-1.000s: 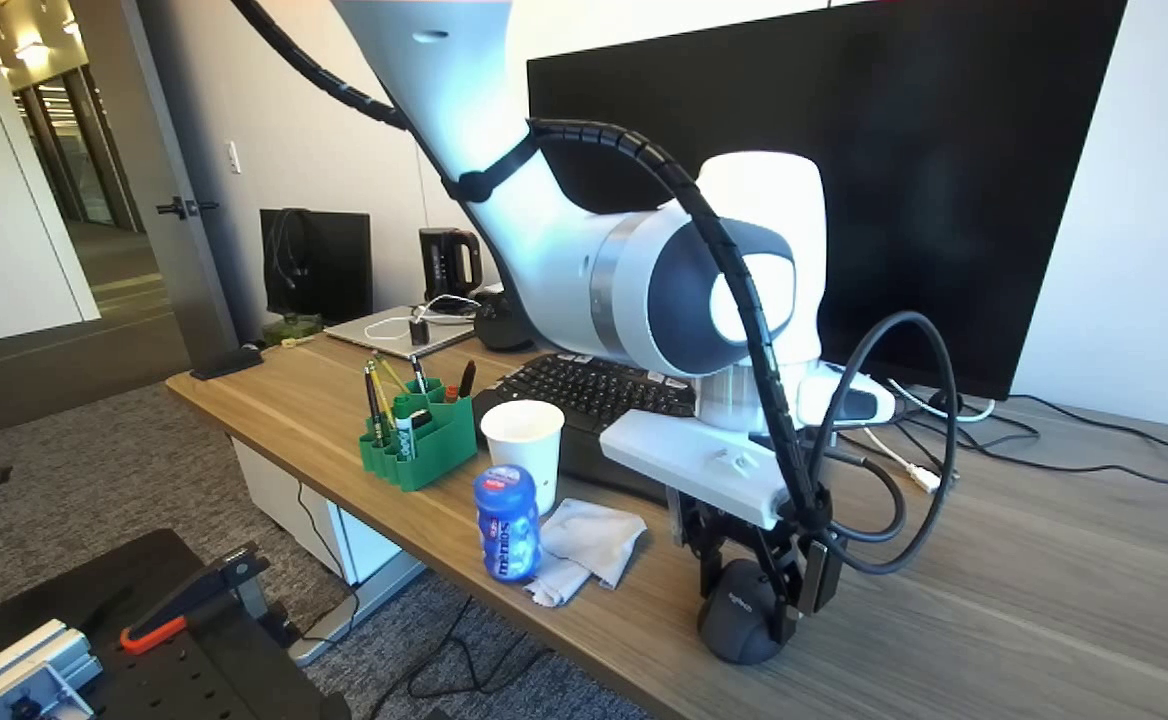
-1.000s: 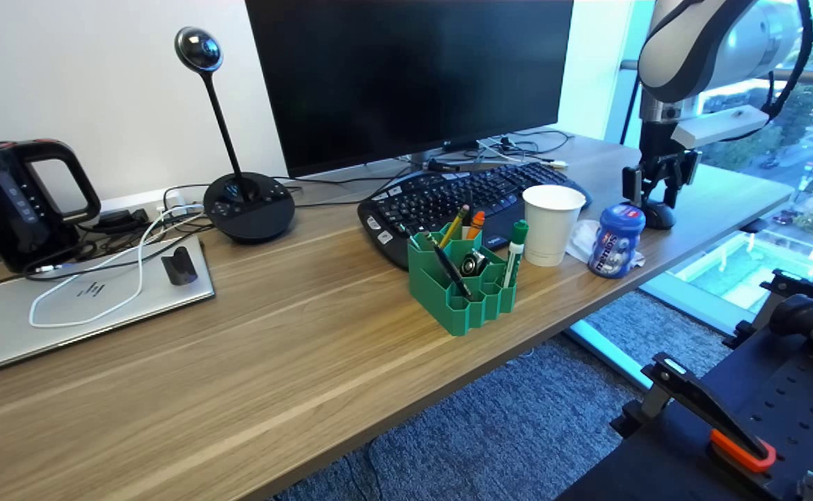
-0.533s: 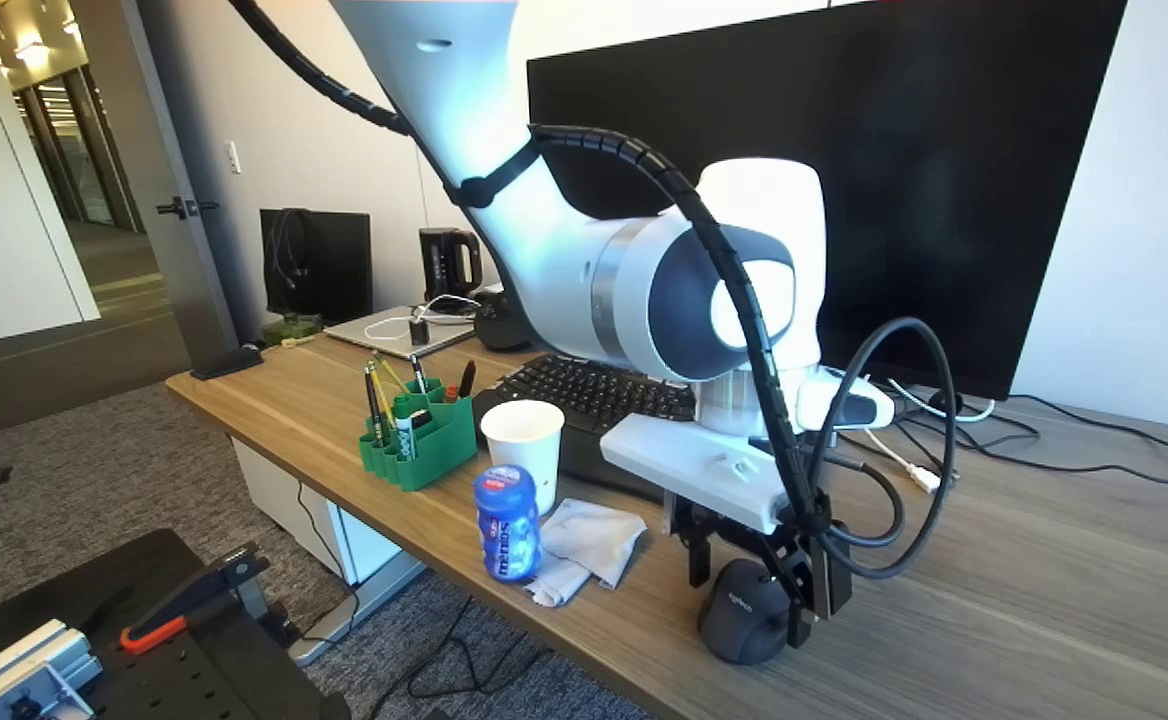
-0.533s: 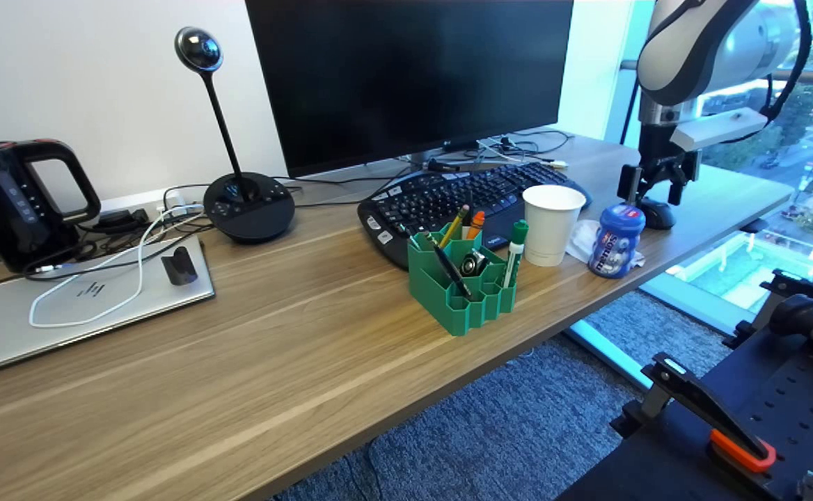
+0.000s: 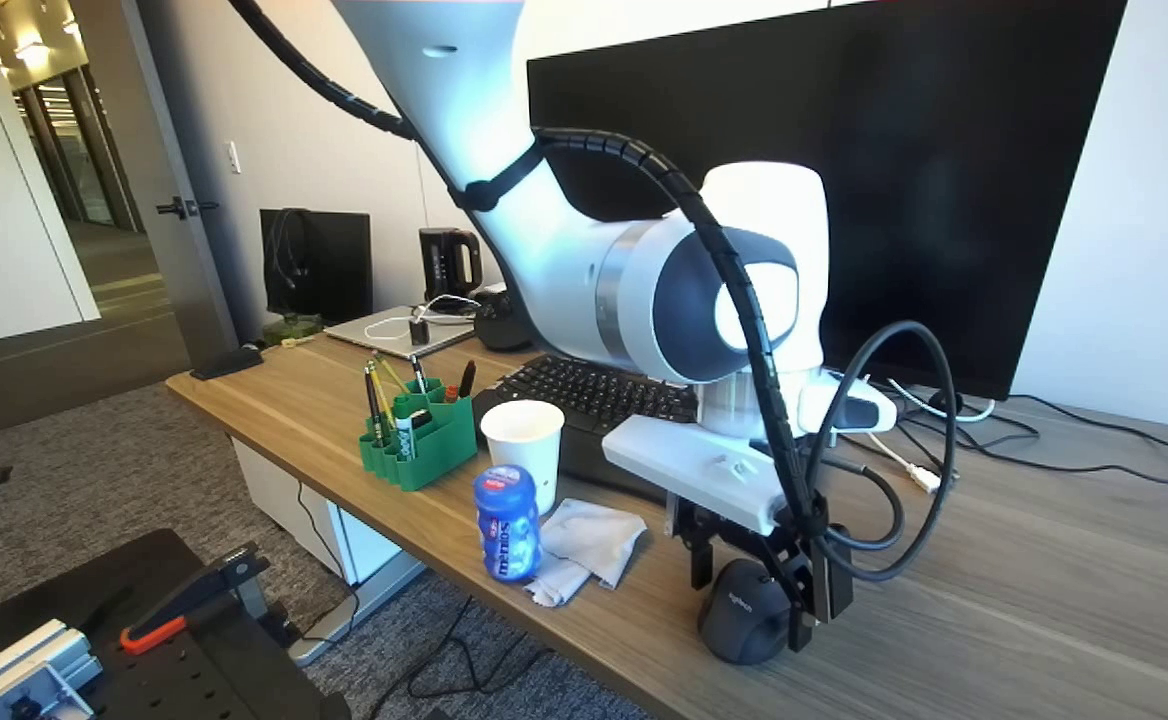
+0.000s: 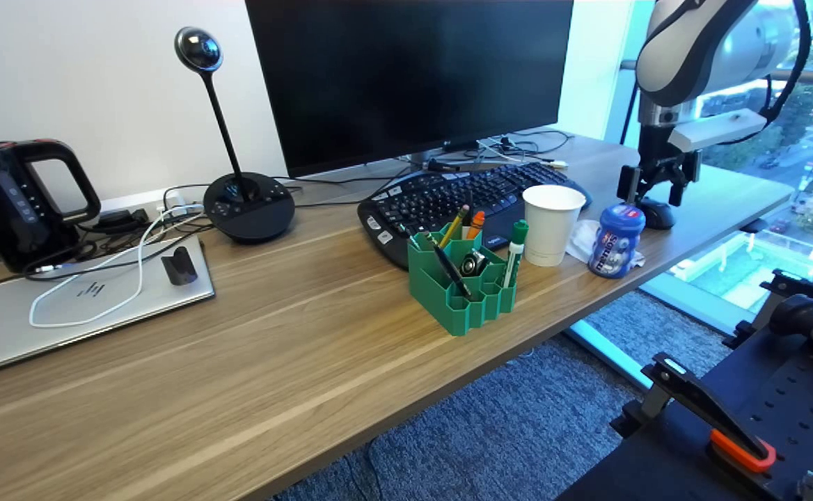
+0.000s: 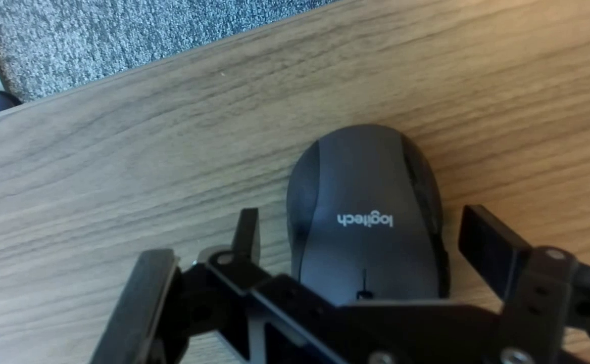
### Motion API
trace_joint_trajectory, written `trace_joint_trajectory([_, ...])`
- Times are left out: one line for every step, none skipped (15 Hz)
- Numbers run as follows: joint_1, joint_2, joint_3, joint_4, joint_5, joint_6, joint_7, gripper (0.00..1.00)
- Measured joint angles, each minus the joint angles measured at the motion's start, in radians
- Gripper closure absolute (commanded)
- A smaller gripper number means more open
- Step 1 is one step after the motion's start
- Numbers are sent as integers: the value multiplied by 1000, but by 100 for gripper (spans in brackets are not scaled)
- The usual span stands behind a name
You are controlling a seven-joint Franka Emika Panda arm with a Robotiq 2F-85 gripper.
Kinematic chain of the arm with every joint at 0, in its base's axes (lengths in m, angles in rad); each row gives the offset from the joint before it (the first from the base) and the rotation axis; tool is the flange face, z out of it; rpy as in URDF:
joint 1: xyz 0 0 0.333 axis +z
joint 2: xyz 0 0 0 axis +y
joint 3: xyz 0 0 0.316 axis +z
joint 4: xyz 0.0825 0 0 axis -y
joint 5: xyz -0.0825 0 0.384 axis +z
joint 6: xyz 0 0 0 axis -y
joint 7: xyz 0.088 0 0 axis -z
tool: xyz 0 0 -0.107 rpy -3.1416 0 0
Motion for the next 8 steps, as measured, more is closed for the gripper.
trace_joint_trajectory([0, 2, 0, 3, 0, -6, 4, 0])
trace_joint_trajectory([0, 3, 0, 5, 0, -17, 7, 0])
trace_joint_trajectory([0, 4, 0, 9, 0, -32, 10, 0])
trace_joint_trajectory([0, 4, 0, 13, 0, -46, 12, 0])
trace_joint_trajectory([0, 5, 0, 17, 0, -60, 14, 0])
trace_joint_trajectory([0, 5, 0, 21, 0, -69, 15, 0])
trace_joint_trajectory([0, 6, 0, 24, 0, -74, 17, 0])
trace_joint_trajectory([0, 6, -1, 27, 0, -78, 18, 0])
